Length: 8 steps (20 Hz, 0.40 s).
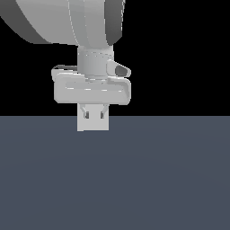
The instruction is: Plug the charger into the wall socket.
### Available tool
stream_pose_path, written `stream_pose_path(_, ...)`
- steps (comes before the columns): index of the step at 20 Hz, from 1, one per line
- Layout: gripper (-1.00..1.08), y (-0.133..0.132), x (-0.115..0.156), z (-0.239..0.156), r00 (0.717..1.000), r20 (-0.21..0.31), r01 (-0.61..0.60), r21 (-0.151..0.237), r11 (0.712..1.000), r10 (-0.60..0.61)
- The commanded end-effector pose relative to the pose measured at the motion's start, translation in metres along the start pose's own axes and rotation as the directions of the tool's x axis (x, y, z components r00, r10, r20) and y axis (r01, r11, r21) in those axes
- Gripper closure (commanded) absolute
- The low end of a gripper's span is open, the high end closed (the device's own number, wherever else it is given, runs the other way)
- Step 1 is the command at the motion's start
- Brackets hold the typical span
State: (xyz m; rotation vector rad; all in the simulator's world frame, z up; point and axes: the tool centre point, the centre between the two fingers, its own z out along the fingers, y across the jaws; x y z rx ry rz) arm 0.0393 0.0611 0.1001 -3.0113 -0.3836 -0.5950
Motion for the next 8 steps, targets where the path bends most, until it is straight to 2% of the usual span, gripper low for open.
stream_pose_path(1,1.08,0.0002,0.0072,0.0028,1.0,0.0,0.0,0.0,1.0,0.0)
stream_pose_path(8,1.08,0.0004,0.0143,0.006,1.0,0.0,-0.001,0.0,1.0,0.001)
